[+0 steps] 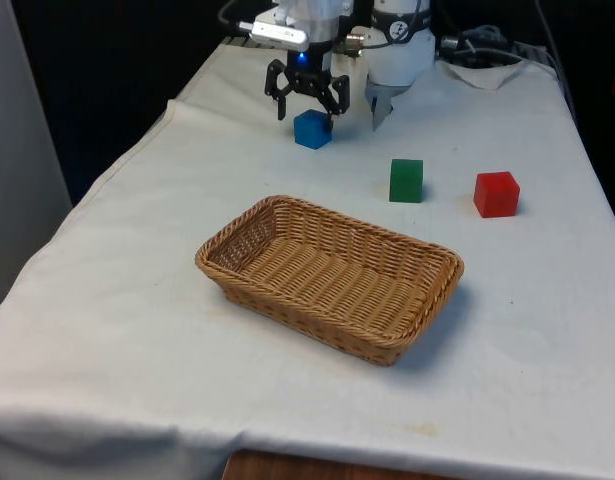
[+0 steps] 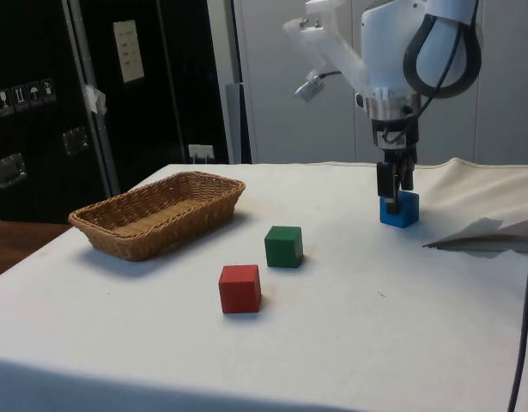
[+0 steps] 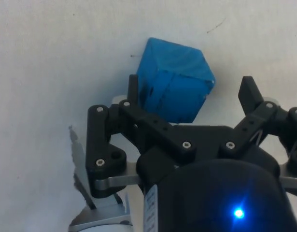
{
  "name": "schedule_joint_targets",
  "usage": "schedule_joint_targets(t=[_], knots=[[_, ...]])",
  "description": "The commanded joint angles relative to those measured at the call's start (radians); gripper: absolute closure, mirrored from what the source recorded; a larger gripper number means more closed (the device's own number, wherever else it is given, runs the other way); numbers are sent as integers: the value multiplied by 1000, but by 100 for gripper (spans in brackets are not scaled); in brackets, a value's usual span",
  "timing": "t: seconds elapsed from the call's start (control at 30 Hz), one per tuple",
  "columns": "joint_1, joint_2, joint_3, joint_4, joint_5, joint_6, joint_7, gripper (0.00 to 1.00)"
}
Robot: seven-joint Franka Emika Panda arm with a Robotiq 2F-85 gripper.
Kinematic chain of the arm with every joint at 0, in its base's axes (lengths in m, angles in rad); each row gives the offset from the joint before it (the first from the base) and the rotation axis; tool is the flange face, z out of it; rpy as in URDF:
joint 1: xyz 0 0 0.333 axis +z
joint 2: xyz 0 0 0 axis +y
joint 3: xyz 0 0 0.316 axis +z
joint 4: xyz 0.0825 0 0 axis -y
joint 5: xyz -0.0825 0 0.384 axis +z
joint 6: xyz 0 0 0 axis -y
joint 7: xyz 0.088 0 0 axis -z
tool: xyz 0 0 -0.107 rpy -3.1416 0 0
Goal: Pick up exactly two blocks and place them into the basket.
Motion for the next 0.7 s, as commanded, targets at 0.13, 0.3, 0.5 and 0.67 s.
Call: schedule_joint_targets(t=[0.13,0.3,0.5,0.67], knots=[[1,5,-1,3,-4,1,7,0],[0,-1,0,0,0,0,0,49],[0,6,-1,4,-3,3,5,98],[0,-2,0,0,0,-1,0,97]])
